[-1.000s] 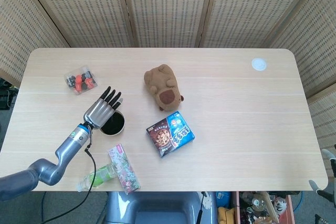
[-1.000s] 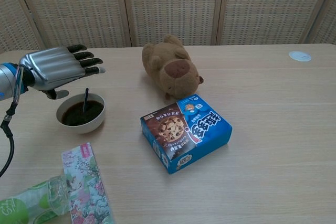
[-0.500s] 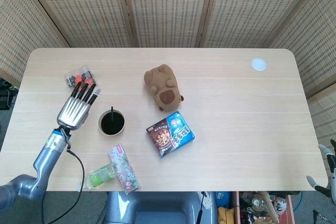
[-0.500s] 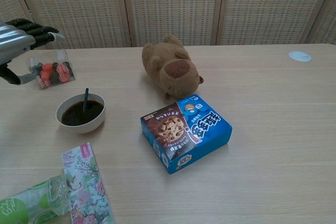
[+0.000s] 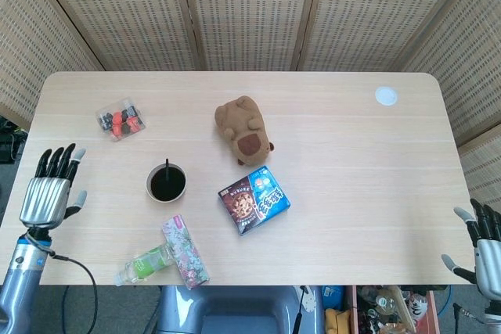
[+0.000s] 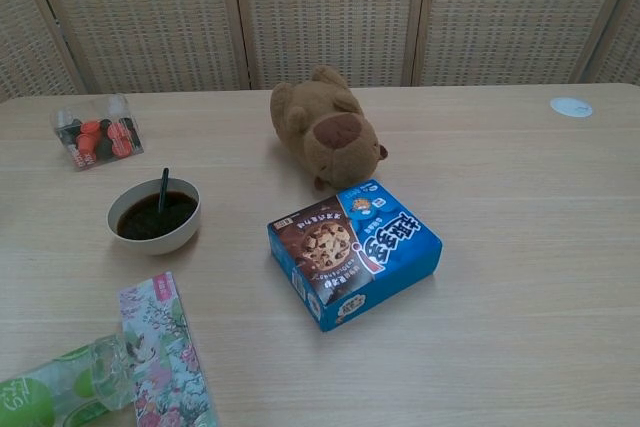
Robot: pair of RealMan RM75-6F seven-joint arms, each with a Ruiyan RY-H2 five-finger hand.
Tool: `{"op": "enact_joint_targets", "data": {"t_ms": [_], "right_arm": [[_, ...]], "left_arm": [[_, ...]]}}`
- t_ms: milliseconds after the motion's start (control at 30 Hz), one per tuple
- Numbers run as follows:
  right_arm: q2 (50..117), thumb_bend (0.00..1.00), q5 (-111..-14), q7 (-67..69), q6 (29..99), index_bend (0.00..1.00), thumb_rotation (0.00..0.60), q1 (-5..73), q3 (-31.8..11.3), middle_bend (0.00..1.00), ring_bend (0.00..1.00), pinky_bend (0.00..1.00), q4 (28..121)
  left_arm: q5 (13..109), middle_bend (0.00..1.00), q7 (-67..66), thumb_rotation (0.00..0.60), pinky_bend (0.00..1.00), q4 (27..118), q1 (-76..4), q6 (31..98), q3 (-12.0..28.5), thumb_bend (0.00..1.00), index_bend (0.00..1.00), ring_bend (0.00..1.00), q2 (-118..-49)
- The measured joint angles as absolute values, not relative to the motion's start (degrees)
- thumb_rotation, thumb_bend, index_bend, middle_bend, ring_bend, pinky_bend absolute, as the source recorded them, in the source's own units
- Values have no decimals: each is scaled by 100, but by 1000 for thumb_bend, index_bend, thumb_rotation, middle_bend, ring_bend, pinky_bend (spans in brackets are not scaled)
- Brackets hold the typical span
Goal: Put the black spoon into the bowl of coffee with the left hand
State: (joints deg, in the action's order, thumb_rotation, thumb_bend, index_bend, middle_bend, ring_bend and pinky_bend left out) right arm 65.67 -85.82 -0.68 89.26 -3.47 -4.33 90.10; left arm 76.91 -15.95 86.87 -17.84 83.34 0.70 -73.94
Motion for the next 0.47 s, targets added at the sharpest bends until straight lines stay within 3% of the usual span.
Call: {"op": "enact_joint_targets", "data": {"t_ms": [267,467], "right_arm": [[6623,261,-8748,-272,8802,210,600,-179,-383,134,0,135,9159],[6630,262,-8760,-326,8768,210,600,-115,-381,134,0,135,9203]], "left_arm": [[8174,0,-1227,600,0,8887,-1009,9059,-339,378,0,0,-7293],[8341,0,-1113,600,0,8926,-699,9259,-433,378,0,0,-7278]]}}
